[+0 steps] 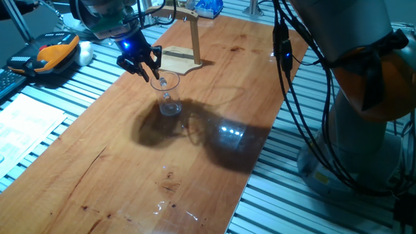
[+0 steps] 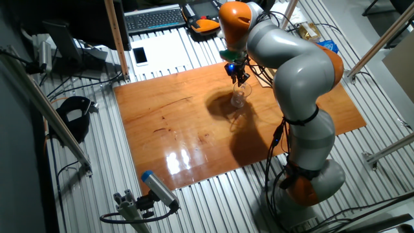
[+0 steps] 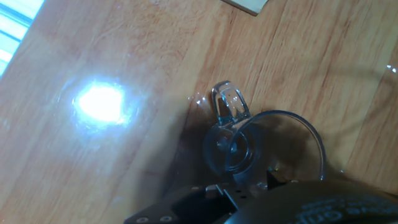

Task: Put the cup on the cup rack

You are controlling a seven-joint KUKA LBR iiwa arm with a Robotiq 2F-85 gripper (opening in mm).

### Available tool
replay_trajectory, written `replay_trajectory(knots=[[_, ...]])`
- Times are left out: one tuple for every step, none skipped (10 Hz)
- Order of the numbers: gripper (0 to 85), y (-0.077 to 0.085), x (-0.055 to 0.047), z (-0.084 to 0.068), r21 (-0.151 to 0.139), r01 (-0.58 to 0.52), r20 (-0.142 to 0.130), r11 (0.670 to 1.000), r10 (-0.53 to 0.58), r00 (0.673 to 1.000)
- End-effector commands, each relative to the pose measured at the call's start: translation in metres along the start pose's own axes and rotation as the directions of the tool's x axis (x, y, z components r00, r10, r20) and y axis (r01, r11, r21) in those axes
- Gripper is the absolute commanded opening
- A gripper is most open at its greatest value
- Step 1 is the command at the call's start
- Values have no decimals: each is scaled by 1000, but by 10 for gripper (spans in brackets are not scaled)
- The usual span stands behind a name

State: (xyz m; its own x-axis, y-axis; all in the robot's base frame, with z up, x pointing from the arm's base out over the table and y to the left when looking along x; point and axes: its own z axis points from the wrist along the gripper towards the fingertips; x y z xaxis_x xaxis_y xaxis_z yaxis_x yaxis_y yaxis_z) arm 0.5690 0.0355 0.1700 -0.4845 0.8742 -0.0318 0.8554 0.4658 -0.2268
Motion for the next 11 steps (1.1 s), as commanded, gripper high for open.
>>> replay_trajectory(knots=[[340, 1, 1, -1, -2, 0, 3, 1000, 0, 1000], [340, 1, 3, -2, 3, -3, 11, 1000, 3, 1000], [340, 2, 4, -3, 11, -4, 13, 1000, 4, 1000], [340, 2, 4, -2, 8, 4, -6, 1000, -4, 1000], [340, 5, 4, 1, -7, 14, -17, 1000, -15, 1000], [340, 5, 5, 2, -7, 14, -13, 1000, -14, 1000], [340, 5, 5, 2, -11, 22, -25, 1000, -23, 999], [340, 5, 5, 2, -11, 33, -25, 999, -33, 999], [340, 5, 5, 2, -6, 61, -10, 998, -61, 998], [0, 5, 5, 2, -27, 81, -52, 996, -83, 995], [0, 5, 5, 2, -25, 114, -75, 993, -116, 990]])
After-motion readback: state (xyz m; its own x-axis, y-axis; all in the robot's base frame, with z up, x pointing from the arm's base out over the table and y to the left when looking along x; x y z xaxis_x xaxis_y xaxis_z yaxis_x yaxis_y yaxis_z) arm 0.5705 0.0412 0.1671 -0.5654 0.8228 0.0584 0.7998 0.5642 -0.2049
